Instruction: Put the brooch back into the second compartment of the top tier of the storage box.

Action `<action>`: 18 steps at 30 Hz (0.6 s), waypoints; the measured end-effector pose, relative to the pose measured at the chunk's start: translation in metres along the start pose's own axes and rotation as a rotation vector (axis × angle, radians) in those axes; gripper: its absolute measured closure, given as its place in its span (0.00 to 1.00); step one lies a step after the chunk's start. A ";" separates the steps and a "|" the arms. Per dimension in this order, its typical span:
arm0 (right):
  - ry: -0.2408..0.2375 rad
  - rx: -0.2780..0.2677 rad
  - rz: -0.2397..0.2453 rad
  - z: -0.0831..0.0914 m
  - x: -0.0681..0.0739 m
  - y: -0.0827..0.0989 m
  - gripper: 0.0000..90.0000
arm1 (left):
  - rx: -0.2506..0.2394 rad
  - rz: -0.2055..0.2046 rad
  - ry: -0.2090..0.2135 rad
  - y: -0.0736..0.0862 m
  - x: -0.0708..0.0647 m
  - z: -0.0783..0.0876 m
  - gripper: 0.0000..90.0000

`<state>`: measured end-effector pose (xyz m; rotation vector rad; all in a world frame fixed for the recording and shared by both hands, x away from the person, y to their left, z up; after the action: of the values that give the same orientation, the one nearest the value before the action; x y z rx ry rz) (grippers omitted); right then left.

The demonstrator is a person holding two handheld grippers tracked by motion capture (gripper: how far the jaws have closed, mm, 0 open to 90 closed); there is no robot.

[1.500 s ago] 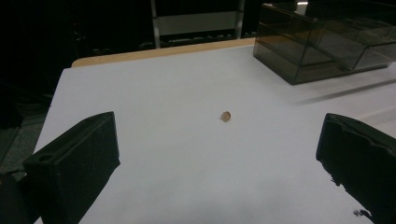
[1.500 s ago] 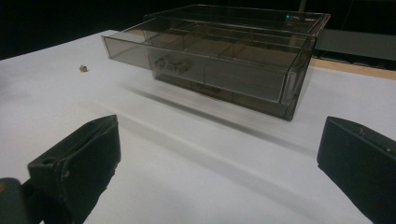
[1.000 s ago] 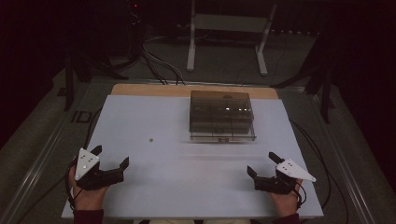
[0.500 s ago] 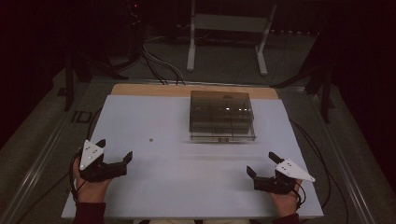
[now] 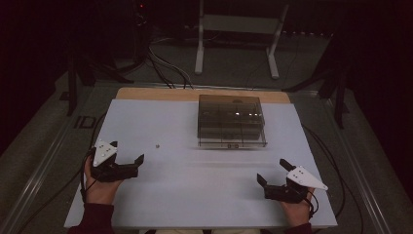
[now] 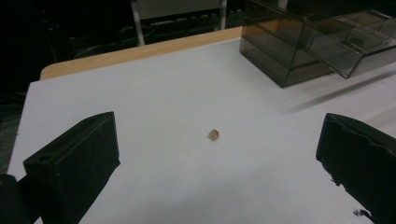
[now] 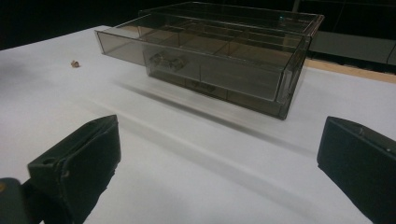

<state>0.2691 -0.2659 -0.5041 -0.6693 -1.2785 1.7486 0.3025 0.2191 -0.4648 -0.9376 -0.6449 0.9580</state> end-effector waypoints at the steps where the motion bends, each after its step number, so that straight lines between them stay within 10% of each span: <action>1: 0.000 0.000 0.000 0.000 0.000 0.000 0.00 | 0.003 -0.001 0.000 -0.001 0.000 -0.001 0.00; 18: -0.002 0.002 0.008 0.000 0.001 0.000 0.00 | 0.051 -0.031 0.022 -0.013 -0.001 -0.022 0.00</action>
<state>0.2689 -0.2651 -0.5042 -0.6725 -1.2766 1.7578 0.3244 0.2064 -0.4630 -0.8898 -0.6118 0.9313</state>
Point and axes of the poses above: each handheld gripper's, and its own axes: z roughly backward along the jaws, y roughly out of its underside, x roughly to its left, the point moved 4 cm from there along -z, roughly forward along the jaws, and after that the axes turned 3 degrees about -z, right-handed, at the moved point
